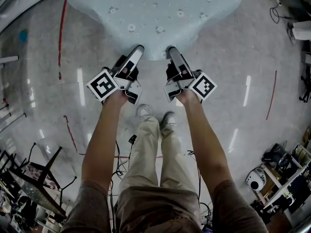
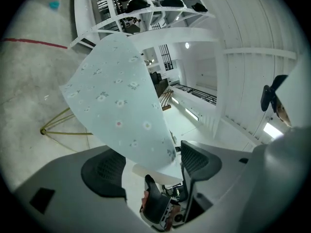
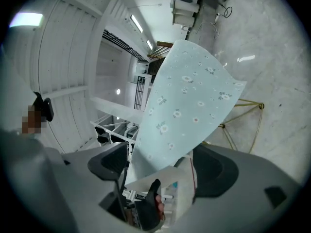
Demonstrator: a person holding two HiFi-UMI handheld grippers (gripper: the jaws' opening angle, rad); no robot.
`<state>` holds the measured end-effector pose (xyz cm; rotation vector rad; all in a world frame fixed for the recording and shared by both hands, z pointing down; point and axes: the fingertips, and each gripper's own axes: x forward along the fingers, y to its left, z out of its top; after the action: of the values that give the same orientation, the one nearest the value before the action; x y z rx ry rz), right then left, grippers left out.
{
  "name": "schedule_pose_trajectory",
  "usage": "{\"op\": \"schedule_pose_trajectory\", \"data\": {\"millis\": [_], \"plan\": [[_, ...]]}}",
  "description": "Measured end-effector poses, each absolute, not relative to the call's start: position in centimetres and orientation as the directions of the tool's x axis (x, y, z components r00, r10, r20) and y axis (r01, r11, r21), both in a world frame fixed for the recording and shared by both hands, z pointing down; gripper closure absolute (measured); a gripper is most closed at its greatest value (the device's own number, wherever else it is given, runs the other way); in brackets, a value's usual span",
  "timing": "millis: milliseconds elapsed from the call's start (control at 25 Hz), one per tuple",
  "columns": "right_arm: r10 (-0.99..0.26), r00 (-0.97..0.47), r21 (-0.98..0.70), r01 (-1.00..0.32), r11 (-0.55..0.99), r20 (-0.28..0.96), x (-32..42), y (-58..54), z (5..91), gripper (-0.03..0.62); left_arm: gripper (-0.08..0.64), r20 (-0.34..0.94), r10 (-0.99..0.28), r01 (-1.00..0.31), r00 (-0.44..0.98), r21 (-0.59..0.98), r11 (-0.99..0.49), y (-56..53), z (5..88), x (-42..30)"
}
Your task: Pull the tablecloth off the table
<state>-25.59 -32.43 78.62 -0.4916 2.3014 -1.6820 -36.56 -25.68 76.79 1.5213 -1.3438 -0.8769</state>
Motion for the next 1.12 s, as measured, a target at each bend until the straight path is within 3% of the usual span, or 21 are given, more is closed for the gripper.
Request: {"op": "schedule_pose_trajectory", "data": {"millis": [440, 600, 1000, 1120], "plan": [[-0.457, -0.889, -0.974, -0.099, 0.204, -0.006, -26.9, -33.5, 79.4, 0.198, 0.222, 0.042, -0.993, -0.27, 0.113, 0.963, 0.01, -26.7, 77.4, -37.2], [-0.445, -0.895, -0.98, -0.073, 0.188, -0.019, -27.1, -33.4, 79.1, 0.247, 0.26, 0.035, -0.993, -0.243, 0.116, 0.97, 0.006, -26.5, 77.4, -37.4], [-0.442, -0.897, -0.97, -0.083, 0.227, -0.027, -27.1, -33.0, 77.2, 0.467, 0.502, 0.003, -0.993, -0.238, 0.119, 0.971, -0.026, -26.6, 75.7, -36.8], [-0.422, -0.906, -0.957, -0.096, 0.275, -0.03, -27.4, -32.9, 75.9, 0.565, 0.537, 0.012, -0.991, -0.263, 0.135, 0.965, -0.024, -26.5, 75.4, -36.6]]}}
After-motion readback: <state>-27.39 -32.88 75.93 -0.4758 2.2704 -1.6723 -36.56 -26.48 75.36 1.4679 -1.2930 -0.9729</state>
